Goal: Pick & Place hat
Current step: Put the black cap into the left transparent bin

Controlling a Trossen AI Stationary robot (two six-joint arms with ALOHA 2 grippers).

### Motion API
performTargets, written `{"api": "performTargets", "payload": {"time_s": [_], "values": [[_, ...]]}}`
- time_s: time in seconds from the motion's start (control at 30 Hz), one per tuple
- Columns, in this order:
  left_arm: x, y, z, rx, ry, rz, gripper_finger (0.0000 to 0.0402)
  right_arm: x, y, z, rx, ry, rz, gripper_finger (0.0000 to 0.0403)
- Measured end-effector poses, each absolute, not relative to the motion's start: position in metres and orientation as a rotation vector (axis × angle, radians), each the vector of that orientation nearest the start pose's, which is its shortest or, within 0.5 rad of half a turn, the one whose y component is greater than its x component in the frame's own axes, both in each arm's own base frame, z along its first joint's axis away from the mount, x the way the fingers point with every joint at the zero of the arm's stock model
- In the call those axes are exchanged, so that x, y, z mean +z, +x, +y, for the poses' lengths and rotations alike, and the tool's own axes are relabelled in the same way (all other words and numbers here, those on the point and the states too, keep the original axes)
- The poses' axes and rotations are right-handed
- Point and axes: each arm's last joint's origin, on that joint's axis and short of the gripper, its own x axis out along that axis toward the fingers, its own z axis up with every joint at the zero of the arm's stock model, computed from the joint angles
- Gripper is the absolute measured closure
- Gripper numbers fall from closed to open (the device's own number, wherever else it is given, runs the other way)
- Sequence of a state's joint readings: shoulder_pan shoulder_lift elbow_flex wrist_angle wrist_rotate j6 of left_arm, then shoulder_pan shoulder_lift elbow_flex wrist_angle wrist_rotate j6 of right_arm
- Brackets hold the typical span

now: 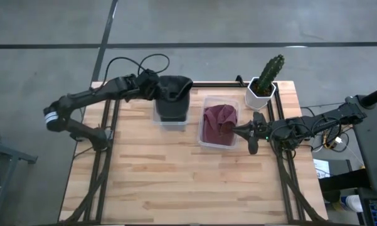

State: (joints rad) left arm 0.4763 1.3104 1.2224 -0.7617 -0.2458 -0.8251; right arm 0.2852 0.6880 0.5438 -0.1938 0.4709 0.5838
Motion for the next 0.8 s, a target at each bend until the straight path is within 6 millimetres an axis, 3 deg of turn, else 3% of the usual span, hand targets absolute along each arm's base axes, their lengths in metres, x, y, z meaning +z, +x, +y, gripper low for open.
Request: {"api": "performTargets", "payload": {"time_s": [0.57,0.8], "values": [[0.285,0.259,0.142,1.011,-0.886,0.703,0.0391,0.263,0.152,0.031,-0.276,0.445,0.267,0.0351],[0.278,0.263,0.143,0.993,-0.937,0.729,0.0347,0.263,0.152,0.031,-0.276,0.445,0.267,0.0351]]}}
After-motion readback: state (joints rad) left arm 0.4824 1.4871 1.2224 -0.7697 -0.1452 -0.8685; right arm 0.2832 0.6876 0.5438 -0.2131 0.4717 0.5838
